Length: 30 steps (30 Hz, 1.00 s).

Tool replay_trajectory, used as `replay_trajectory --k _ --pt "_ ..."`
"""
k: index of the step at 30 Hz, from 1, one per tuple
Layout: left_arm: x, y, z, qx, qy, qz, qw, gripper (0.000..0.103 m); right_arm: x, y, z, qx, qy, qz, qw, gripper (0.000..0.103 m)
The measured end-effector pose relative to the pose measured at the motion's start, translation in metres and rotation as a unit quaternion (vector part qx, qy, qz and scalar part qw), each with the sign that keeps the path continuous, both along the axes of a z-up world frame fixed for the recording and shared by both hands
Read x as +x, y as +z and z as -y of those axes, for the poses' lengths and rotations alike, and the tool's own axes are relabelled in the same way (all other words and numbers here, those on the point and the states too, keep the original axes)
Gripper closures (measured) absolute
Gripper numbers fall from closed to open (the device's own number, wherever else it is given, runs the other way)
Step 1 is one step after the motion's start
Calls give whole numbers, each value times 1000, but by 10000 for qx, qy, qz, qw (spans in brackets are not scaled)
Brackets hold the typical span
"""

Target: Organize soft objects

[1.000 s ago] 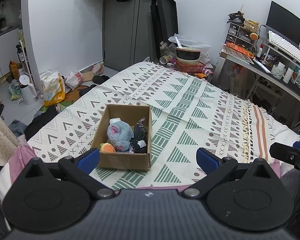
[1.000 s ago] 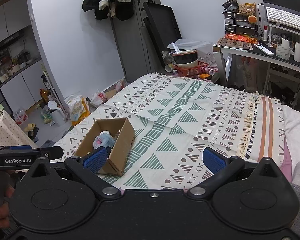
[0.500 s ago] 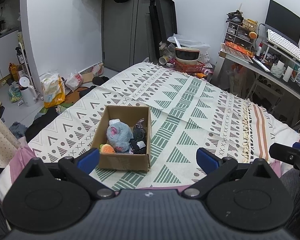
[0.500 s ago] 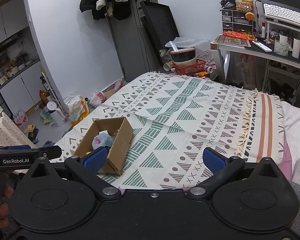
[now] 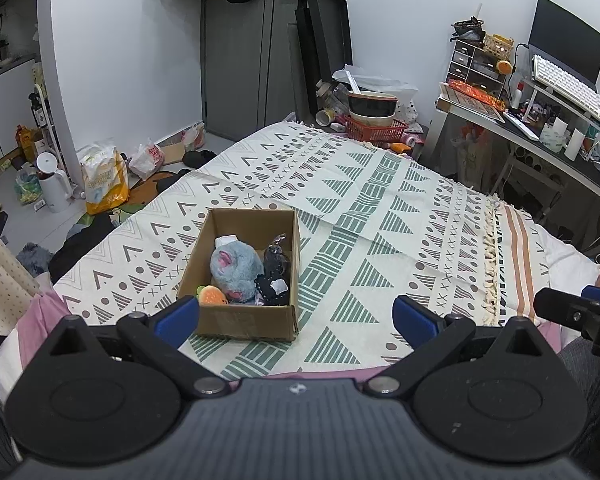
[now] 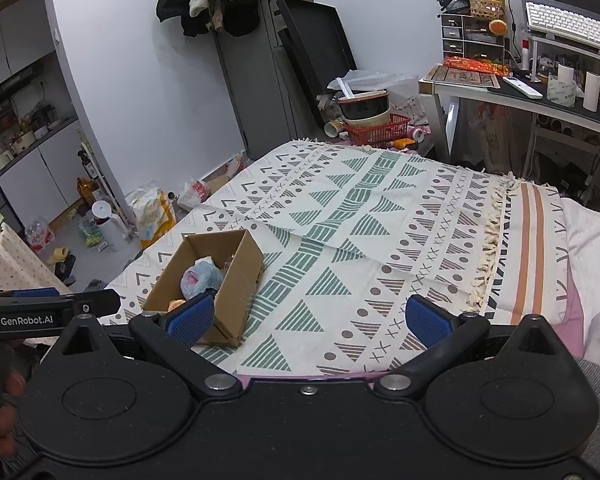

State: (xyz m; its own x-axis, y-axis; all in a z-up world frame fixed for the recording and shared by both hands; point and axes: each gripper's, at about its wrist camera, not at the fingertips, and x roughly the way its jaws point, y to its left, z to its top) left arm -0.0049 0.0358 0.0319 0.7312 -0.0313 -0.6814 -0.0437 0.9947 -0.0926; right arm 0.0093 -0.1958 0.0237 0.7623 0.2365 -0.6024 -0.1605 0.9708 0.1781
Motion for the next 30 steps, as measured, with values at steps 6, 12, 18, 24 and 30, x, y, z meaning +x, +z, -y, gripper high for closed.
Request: replay_trajectory --k 6,12,18,24,30 --pt "-1 0 0 3 -9 -9 10000 1 0 0 0 0 7 -2 10000 0" --pt "1 -1 0 1 -50 -16 10000 1 1 -2 -1 70 33 -48 10000 0" --pt "3 -2 -3 -14 -66 -21 10000 1 0 -3 -5 -13 42 -45 10000 0" --pt "5 -4 -5 -21 -61 -28 10000 1 4 -5 -7 -28 59 -94 9999 0" --pt "11 -14 -10 -69 -106 -43 9999 1 9 -13 -10 -46 27 -190 9998 0"
